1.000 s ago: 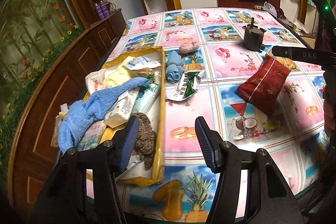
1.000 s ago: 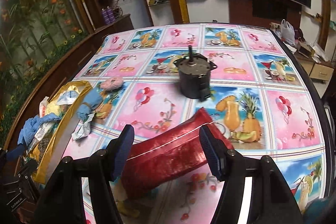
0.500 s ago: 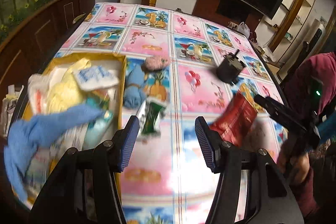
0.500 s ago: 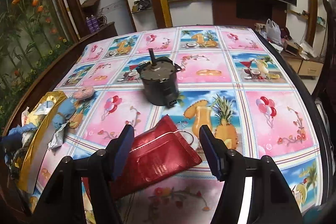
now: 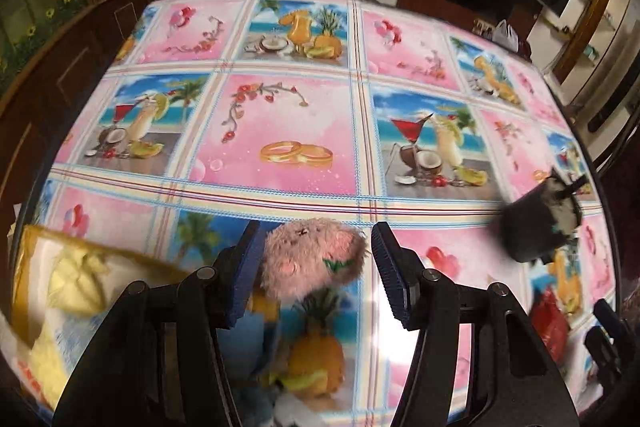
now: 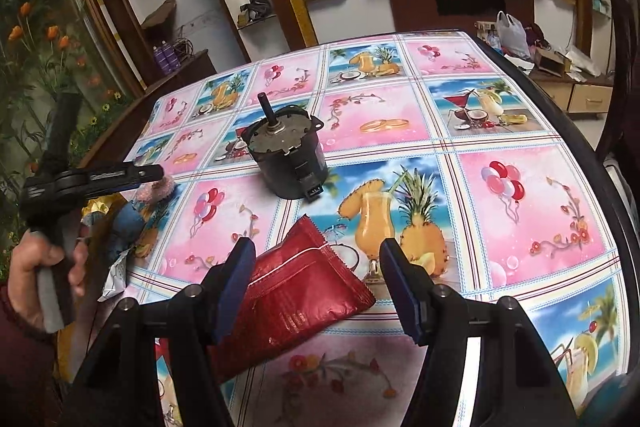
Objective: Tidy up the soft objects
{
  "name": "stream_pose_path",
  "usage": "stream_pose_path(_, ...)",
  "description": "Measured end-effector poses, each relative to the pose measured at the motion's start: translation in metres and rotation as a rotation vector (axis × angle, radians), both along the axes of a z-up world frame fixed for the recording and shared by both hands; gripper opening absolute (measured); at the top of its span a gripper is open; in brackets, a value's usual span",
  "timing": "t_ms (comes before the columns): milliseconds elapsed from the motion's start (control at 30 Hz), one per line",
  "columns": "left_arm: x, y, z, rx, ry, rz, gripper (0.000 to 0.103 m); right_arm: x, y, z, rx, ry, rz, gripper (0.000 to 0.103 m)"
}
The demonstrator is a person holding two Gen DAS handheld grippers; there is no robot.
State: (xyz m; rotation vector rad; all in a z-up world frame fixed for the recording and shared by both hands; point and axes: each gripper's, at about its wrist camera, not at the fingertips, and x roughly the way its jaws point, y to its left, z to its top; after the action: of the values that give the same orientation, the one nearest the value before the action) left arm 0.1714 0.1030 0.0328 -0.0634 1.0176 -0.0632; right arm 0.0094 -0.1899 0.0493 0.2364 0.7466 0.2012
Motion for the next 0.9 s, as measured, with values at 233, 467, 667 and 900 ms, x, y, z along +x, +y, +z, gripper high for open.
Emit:
stream_pose_path(233,0.001,-0.011,-0.011,0.068,0.011,-0.047,0.043,0.006,-0.001,-0.003,-0.013,0.014,-0.012,0.065)
stream_pose_path(467,-0.031,-0.022,0.006,0.008,-0.009,-0.099,0.038,0.004,0.006,-0.004,-0.07,-0.006,-0.016,0.065)
stream_pose_path(667,-0.106,-0.007,0.057,-0.119,-0.102,-0.136,0.038,0.001,0.013,-0.006,-0.073,-0.018,0.031,0.065)
stream_pose_path(900,-0.197,0.054,0.085,-0.264,-0.197,-0.09,0.038,-0.003,0.053,0.001,0.063,0.053,0.208,0.065)
